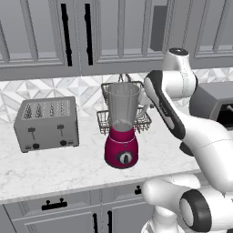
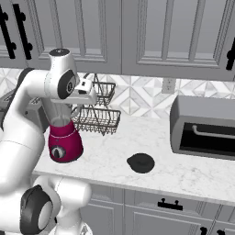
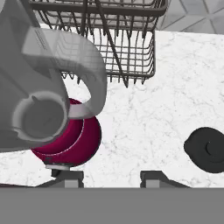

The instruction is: Close the lid blender by securely placing the lid on top.

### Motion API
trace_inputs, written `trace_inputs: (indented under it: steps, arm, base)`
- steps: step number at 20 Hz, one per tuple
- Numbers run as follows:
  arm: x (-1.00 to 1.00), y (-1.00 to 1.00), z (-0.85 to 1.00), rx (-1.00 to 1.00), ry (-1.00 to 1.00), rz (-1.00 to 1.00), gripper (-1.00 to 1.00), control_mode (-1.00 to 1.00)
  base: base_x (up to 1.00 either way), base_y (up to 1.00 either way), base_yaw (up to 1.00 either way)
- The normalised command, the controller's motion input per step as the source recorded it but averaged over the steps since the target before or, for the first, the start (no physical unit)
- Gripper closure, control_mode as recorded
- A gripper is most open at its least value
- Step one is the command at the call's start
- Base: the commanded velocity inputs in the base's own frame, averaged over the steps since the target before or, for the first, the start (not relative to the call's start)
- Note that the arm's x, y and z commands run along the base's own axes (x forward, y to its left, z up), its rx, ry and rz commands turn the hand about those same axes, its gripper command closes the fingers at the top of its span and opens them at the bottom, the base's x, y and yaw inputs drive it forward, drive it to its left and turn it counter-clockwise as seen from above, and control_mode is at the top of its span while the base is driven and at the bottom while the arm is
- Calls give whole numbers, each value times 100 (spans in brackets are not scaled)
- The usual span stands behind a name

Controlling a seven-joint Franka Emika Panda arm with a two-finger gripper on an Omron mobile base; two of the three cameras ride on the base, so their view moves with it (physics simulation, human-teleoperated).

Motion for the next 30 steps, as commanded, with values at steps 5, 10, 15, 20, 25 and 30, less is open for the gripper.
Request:
trace_inputs:
  steps: [5, 10, 15, 20, 25, 30]
  arm:
    - [-6, -7, -1, 0, -1, -7, -100, -100]
    - [-18, -29, -8, 0, -6, -8, -100, -100]
    - [-25, -41, -12, 0, -2, -7, -100, -100]
    - [-24, -46, -23, 0, 0, -3, -100, -100]
    - [-27, -61, -35, 0, 3, -2, -100, -100]
    - [-26, -64, -41, 0, 5, 0, -100, -100]
  base:
    - [0, 0, 0]
    - [0, 0, 0]
    - [0, 0, 0]
    - [0, 0, 0]
    - [0, 0, 0]
    - [0, 0, 0]
